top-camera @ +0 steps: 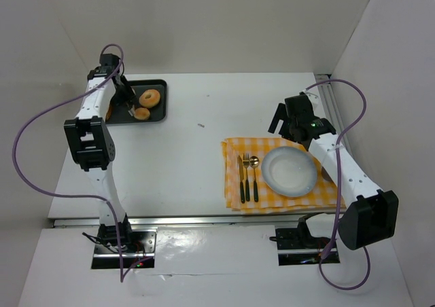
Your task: Place the bread
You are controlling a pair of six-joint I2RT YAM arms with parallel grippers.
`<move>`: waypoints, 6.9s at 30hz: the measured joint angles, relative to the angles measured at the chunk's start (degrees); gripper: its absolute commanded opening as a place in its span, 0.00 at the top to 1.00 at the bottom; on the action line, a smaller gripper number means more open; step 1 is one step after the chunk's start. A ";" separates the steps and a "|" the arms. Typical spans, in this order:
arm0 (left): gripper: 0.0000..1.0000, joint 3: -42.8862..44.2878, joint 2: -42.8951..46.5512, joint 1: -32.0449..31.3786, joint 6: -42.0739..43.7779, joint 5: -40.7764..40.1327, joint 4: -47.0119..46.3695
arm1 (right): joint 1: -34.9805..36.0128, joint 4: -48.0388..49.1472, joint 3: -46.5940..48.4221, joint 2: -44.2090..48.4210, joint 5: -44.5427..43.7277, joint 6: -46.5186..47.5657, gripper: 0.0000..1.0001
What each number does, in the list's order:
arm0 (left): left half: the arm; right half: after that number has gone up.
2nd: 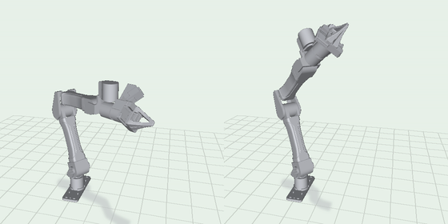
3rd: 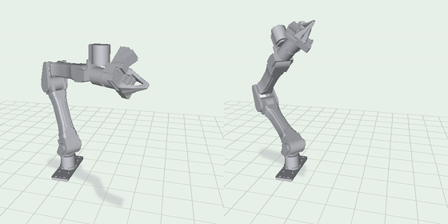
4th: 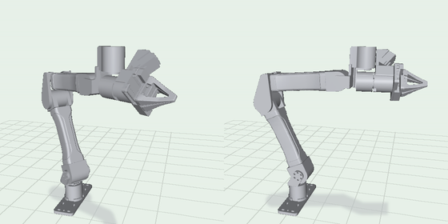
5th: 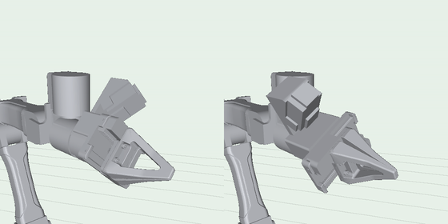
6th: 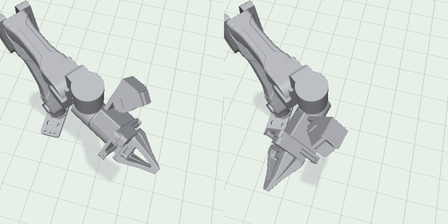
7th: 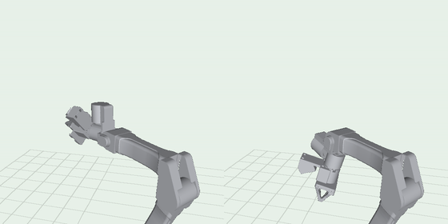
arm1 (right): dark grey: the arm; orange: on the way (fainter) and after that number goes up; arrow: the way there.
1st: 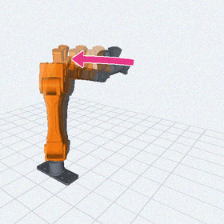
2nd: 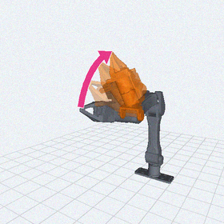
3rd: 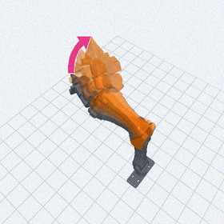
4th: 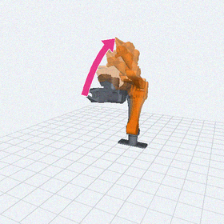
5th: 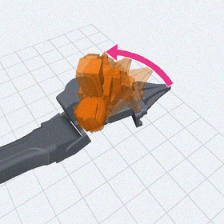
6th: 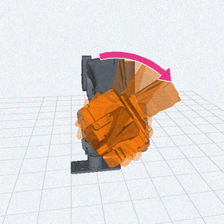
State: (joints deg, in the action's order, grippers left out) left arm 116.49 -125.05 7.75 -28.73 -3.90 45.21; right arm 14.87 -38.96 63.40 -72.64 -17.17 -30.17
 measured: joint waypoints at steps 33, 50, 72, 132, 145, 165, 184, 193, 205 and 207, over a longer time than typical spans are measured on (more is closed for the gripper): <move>0.83 -46.62 46.25 -46.95 -1.73 16.81 -17.18 | -0.28 -2.82 10.58 10.43 -6.95 0.26 0.00; 0.60 -28.87 18.75 -64.39 -3.10 16.55 -27.82 | -0.28 -9.09 16.52 14.99 -12.66 1.53 0.00; 0.38 -26.49 23.08 -64.81 -1.40 14.08 -22.16 | -0.28 -10.16 16.83 15.54 -14.14 2.19 0.00; 0.65 -9.03 7.06 -2.51 -4.55 5.92 -3.34 | -0.28 -7.98 12.35 11.54 -7.43 1.49 0.00; 0.79 -9.57 12.61 -1.01 -4.48 6.49 -2.91 | -0.28 -7.85 12.35 11.78 -7.41 1.09 0.00; 0.80 -24.63 32.50 -12.13 0.09 5.99 -1.88 | -0.28 -7.89 12.39 12.57 -7.58 1.07 0.00; 0.80 -27.08 30.27 -60.94 -10.75 6.73 -8.87 | -0.28 -9.03 14.78 16.04 -9.75 1.40 0.00; 0.46 -18.95 18.12 -63.14 -12.52 5.55 -11.96 | -0.28 -9.88 15.32 18.08 -11.21 1.55 0.00; 0.36 -16.41 17.99 -63.14 -12.37 5.60 -10.58 | -0.28 -9.99 15.39 18.27 -12.22 1.57 0.00; 0.36 -16.24 18.86 -63.14 -11.80 5.49 -9.81 | -0.28 -9.97 15.39 18.18 -12.20 1.55 0.00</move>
State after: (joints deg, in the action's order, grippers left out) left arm 100.25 -106.19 -55.40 -40.53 1.58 35.40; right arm 14.59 -48.93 78.78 -54.46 -29.36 -28.62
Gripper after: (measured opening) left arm 0.638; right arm 0.999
